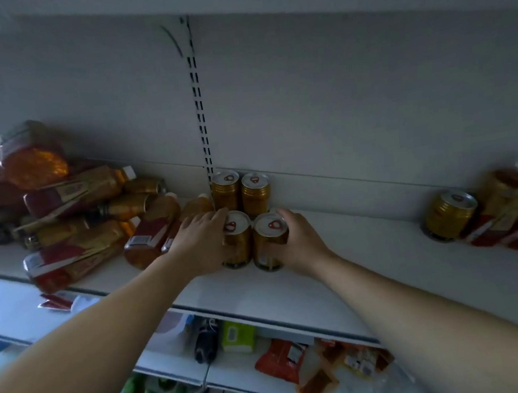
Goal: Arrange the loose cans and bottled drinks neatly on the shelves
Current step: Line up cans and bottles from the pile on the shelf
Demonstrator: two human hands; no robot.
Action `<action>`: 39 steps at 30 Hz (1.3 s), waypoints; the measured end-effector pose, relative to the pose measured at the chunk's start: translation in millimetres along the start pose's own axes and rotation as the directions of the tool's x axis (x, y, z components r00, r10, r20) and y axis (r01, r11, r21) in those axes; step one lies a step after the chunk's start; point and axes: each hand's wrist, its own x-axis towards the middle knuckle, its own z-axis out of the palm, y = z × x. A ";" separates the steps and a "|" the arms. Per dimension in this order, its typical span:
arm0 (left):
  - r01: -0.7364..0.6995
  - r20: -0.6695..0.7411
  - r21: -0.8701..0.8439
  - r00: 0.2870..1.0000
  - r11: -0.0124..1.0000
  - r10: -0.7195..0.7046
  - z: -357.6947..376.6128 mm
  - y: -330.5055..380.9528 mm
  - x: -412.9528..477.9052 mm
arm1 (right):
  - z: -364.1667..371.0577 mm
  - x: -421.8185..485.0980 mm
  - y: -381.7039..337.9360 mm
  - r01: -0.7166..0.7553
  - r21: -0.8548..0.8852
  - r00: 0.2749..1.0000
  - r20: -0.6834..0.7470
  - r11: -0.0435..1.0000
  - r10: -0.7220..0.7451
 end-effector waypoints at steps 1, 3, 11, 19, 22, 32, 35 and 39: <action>0.001 0.003 0.011 1.000 1.000 -0.001 -1.1 -3.2 6.0 | 2.2 6.4 -0.9 0.006 0.004 1.000 -0.008 1.000 -0.006; 0.020 0.003 0.015 1.000 1.000 -0.020 -3.6 -9.6 17.0 | 7.5 20.7 -1.5 0.009 0.017 1.000 -0.015 1.000 -0.009; 0.071 0.000 -0.046 0.997 0.996 -0.071 -5.5 -24.4 53.7 | 23.9 68.2 8.6 0.012 -0.005 0.999 -0.039 1.000 -0.013; 0.027 0.103 -0.156 0.995 0.987 -0.011 -10.4 -35.7 64.0 | 30.0 75.2 8.3 -0.023 -0.039 0.998 -0.061 0.999 0.021; -0.034 0.146 -0.140 0.988 0.990 0.055 -14.2 -39.7 61.7 | 29.2 74.0 -0.4 -0.063 -0.070 0.996 -0.071 0.996 0.058; -0.295 0.097 -0.086 0.948 0.952 0.303 -26.9 -11.6 57.4 | -39.0 9.8 -19.0 -0.318 -0.344 0.931 -0.292 0.884 0.221; -0.381 0.099 -0.094 0.916 0.920 0.389 -25.3 17.3 51.9 | -70.2 -20.1 -7.4 -0.399 -0.342 0.887 -0.378 0.851 0.264; -0.465 0.135 -0.113 0.868 0.878 0.477 -13.9 70.6 43.3 | -113.0 -58.3 11.8 -0.482 -0.335 0.827 -0.478 0.809 0.295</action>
